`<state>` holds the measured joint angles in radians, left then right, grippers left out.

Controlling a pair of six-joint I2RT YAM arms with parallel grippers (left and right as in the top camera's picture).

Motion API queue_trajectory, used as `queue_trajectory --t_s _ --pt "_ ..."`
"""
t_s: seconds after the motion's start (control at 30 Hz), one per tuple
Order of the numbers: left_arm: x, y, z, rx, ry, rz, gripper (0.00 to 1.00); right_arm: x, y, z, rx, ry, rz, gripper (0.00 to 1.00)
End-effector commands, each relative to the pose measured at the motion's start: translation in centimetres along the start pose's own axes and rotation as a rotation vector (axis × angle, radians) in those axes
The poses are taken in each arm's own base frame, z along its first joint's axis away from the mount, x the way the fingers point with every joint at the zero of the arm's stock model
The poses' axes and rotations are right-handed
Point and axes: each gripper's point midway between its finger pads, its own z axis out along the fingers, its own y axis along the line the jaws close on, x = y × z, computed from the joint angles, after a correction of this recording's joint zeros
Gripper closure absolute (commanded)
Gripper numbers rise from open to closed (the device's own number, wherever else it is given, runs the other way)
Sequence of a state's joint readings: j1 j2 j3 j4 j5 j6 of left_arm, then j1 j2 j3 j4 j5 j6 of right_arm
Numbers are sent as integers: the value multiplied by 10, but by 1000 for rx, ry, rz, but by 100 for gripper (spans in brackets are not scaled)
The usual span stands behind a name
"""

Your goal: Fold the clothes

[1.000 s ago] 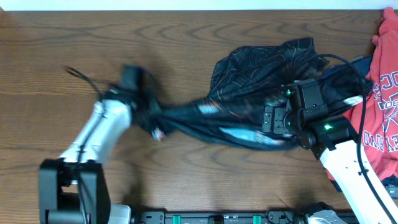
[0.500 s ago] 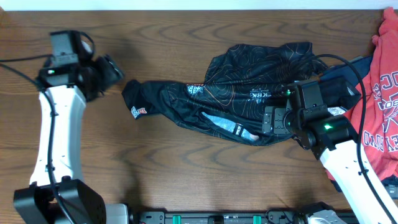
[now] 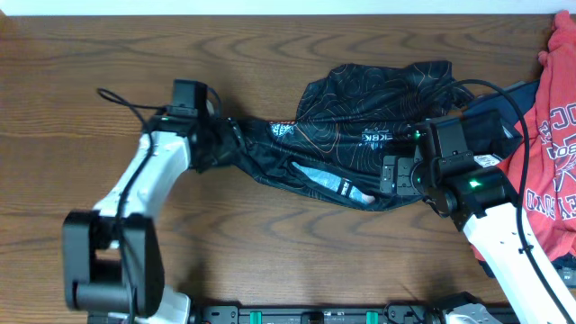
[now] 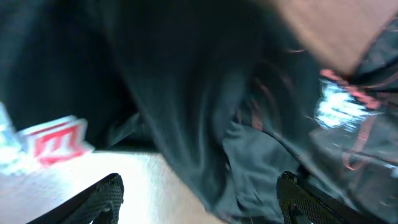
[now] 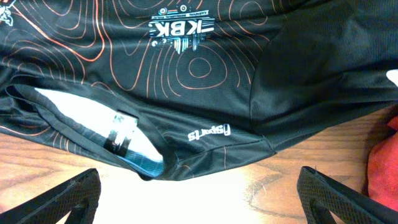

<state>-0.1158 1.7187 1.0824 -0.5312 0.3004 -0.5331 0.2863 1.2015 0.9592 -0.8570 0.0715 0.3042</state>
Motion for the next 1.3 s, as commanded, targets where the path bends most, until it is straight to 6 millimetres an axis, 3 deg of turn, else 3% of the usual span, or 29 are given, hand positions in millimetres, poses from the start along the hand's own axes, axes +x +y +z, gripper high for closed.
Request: queue_trajectory --t_s 0.0,0.17,0.2,0.23,0.27,0.3,0.4,0.5,0.6,0.73,0.77,0.8,0.87,0.9,0.97,1.0,1.17,1.27 --pt "5 3 26 -26 33 -14 20 -6 -2 -6 3 -24 21 1" --pt "9 -7 61 6 60 17 21 -6 -2 -6 3 -24 21 1" --pt "7 -8 65 13 51 23 30 -6 -2 -6 3 -24 21 1" --pt "5 -9 67 18 42 26 52 -6 -2 -6 3 -23 21 1" --pt "2 -11 68 24 31 29 81 -6 -2 -6 3 -22 21 1" --pt "-4 -10 69 20 6 30 94 -5 -2 -6 4 -20 20 1" --pt "-34 -3 59 -26 -101 41 94 -5 -2 -6 4 -19 20 1" --pt "-78 5 34 -81 -223 68 94 -5 -2 -6 4 -19 20 1" --pt "-132 8 -10 -73 -337 18 94 -5 -2 -6 4 -19 20 1" --pt "-188 13 -68 -32 -451 -47 94 -5 -2 -6 4 -19 20 1" --pt "-194 14 -76 -24 -459 -57 92 -5 -2 -6 4 -20 20 1" --pt "-196 16 -82 -16 -456 -65 77 -5 -2 -6 4 -20 20 1" --pt "-188 17 -82 12 -401 -77 32 -5 -2 -6 4 -20 20 1" --pt "-179 17 -78 24 -354 -83 19 -5 -2 -6 4 -20 20 1" --pt "-149 21 -67 11 -223 -106 3 -5 -2 -6 4 -20 20 1" --pt "-132 23 -63 -8 -159 -117 0 -5 -2 -6 4 -20 20 1" --pt "-49 27 -49 -124 130 -110 2 -5 -2 -6 4 -20 20 1" --pt "-13 35 -41 -219 226 -90 2 -5 -2 -6 4 -20 20 1"
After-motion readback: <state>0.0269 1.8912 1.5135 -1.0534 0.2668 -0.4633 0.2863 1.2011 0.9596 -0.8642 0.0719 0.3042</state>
